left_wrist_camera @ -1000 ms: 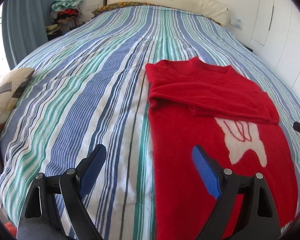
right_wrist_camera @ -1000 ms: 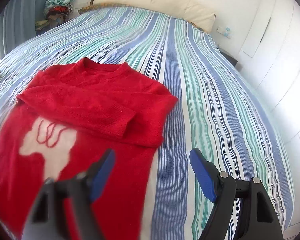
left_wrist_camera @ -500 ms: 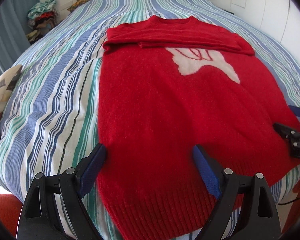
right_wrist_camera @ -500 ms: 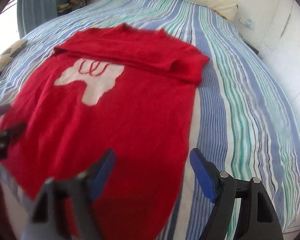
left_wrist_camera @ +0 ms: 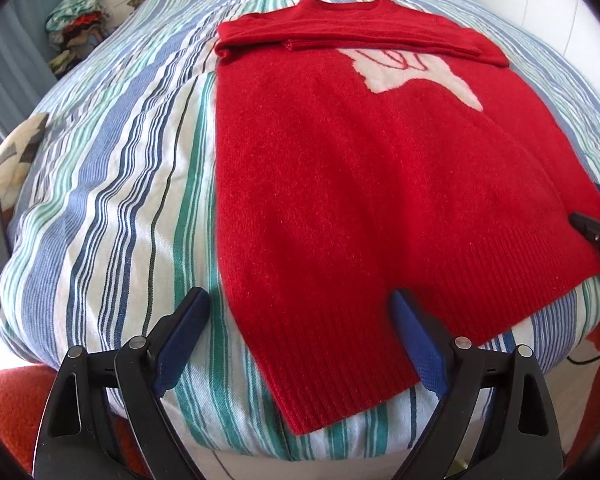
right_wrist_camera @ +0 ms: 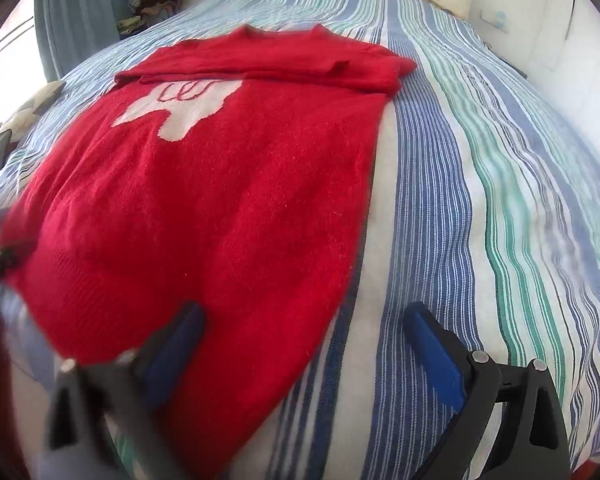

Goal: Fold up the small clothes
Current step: 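Grasp the sweater hem with both grippers and lift it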

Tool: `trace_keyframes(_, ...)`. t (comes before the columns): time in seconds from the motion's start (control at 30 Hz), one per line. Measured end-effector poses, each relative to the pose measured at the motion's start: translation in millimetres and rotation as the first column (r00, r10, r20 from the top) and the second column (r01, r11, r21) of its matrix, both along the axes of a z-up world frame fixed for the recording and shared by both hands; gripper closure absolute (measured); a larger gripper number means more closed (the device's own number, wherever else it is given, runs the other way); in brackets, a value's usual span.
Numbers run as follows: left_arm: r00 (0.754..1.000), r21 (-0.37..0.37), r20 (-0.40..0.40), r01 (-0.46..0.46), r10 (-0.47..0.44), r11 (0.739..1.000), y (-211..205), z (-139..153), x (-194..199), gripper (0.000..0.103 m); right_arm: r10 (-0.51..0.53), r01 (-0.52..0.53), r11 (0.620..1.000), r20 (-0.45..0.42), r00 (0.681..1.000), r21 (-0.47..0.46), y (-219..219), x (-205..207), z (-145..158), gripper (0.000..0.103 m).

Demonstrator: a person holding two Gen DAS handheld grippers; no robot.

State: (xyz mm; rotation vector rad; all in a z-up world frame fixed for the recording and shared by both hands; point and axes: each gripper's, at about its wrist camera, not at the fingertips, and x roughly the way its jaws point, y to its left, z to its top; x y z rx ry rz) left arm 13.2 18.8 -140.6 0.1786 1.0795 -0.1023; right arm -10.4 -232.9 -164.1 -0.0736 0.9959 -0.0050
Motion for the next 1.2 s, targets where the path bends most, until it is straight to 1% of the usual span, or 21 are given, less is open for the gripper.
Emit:
trace_keyframes(0.1, 1.0, -0.006, -0.019, -0.012, 0.012, 1.0, 5.2, 2.1, -2.8, 0.01, -0.018, 0.018, 1.0, -0.02, 1.0, 0.011, -9.5, -7.7, 0.5, 0.004)
trace_keyframes(0.23, 1.0, 0.0, -0.016, -0.018, 0.018, 1.0, 9.6, 9.6, -12.2, 0.01, -0.051, 0.052, 0.999, -0.037, 0.998, 0.014, -18.8, -17.5, 2.5, 0.004)
trace_keyframes(0.37, 0.999, -0.03, -0.015, -0.045, 0.044, 0.999, 18.8, 20.3, -16.8, 0.012, -0.063, 0.063, 0.998, -0.046, 0.997, 0.013, -24.0, -21.9, 3.9, 0.003)
trace_keyframes(0.43, 0.997, -0.072, 0.002, -0.077, 0.077, 0.994, 29.6, 30.6, -20.0, 0.014, -0.069, 0.07, 0.997, -0.054, 0.996, 0.017, -25.0, -22.7, 7.8, 0.003)
trace_keyframes(0.5, 0.991, -0.135, 0.021, -0.131, 0.135, 0.982, 45.9, 40.8, -25.0, 0.014, -0.086, 0.087, 0.996, -0.039, 0.996, 0.034, -28.2, -29.4, 16.6, 0.003)
trace_keyframes(0.57, 0.981, -0.223, 0.01, -0.185, 0.192, 0.957, 63.0, 46.5, -26.5, 0.014, -0.103, 0.103, 0.992, -0.003, 0.995, 0.07, -33.7, -39.1, 28.3, 0.003)
trace_keyframes(0.63, 0.976, -0.307, -0.031, -0.215, 0.216, 0.927, 75.3, 44.5, -26.5, 0.015, -0.102, 0.096, 0.983, 0.032, 0.994, 0.158, -41.3, -48.7, 40.3, 0.003)
trace_keyframes(0.67, 0.976, -0.341, -0.059, -0.219, 0.212, 0.914, 78.1, 40.9, -25.4, 0.022, -0.097, 0.085, 0.971, 0.043, 0.994, 0.225, -46.1, -52.0, 45.4, 0.005)
trace_keyframes(0.7, 0.977, -0.373, -0.088, -0.215, 0.196, 0.902, 78.9, 36.4, -23.1, 0.032, -0.087, 0.068, 0.951, 0.051, 0.995, 0.302, -50.6, -55.2, 49.2, 0.009)
trace_keyframes(0.73, 0.978, -0.398, -0.114, -0.205, 0.174, 0.894, 75.6, 32.1, -21.5, 0.036, -0.077, 0.05, 0.923, 0.055, 0.996, 0.383, -54.5, -57.8, 51.5, 0.011)
trace_keyframes(0.77, 0.98, -0.41, -0.13, -0.193, 0.152, 0.891, 71.7, 28.7, -20.3, 0.039, -0.065, 0.036, 0.889, 0.048, 0.997, 0.457, -57.5, -58.1, 51.6, 0.016)
trace_keyframes(0.8, 0.982, -0.406, -0.133, -0.178, 0.135, 0.896, 64.9, 26.1, -20.4, 0.039, -0.06, 0.035, 0.85, 0.031, 0.998, 0.525, -60.8, -57.8, 49.0, 0.023)
trace_keyframes(0.83, 0.984, -0.39, -0.129, -0.166, 0.125, 0.906, 59.3, 25.4, -20.2, 0.039, -0.061, 0.046, 0.811, 0.006, 0.998, 0.583, -63.9, -56.9, 44.5, 0.026)
trace_keyframes(0.87, 0.985, -0.376, -0.125, -0.155, 0.116, 0.914, 54.6, 24.9, -19.7, 0.039, -0.064, 0.066, 0.791, -0.025, 0.998, 0.609, -64.7, -55.7, 39.5, 0.03)
trace_keyframes(0.9, 0.987, -0.368, -0.122, -0.146, 0.107, 0.918, 50.2, 24.9, -19.8, 0.039, -0.064, 0.08, 0.804, -0.047, 0.997, 0.589, -61.5, -54.4, 36.5, 0.033)
trace_keyframes(0.93, 0.987, -0.362, -0.124, -0.14, 0.101, 0.922, 46.6, 23.6, -19.3, 0.039, -0.053, 0.074, 0.835, -0.054, 0.997, 0.545, -54.9, -53.2, 36.3, 0.034)
trace_keyframes(0.97, 0.987, -0.353, -0.129, -0.137, 0.096, 0.926, 43.6, 21.3, -18.2, 0.039, -0.031, 0.054, 0.86, -0.054, 0.998, 0.507, -46.1, -51.9, 37.4, 0.034)
trace_keyframes(1.03, 0.987, -0.324, -0.141, -0.125, 0.082, 0.938, 35.7, 15.3, -15.1, 0.039, 0.024, 0.004, 0.891, -0.055, 0.998, 0.454, -26.9, -49.2, 39.5, 0.037)
trace_keyframes(1.1, 0.986, -0.285, -0.152, -0.113, 0.071, 0.952, 29.6, 10.0, -14.5, 0.039, 0.055, -0.025, 0.913, -0.063, 0.996, 0.408, -11.4, -45.1, 37.7, 0.042)
trace_keyframes(1.13, 0.985, -0.271, -0.155, -0.111, 0.071, 0.956, 28.8, 8.4, -14.9, 0.039, 0.059, -0.022, 0.92, -0.083, 0.995, 0.392, -6.1, -41.0, 34.0, 0.044)
trace_keyframes(1.2, 0.985, -0.27, -0.159, -0.113, 0.071, 0.956, 29.6, 8.3, -14.8, 0.039, 0.05, 0.001, 0.93, -0.128, 0.99, 0.368, -0.7, -37.7, 24.0, 0.056)
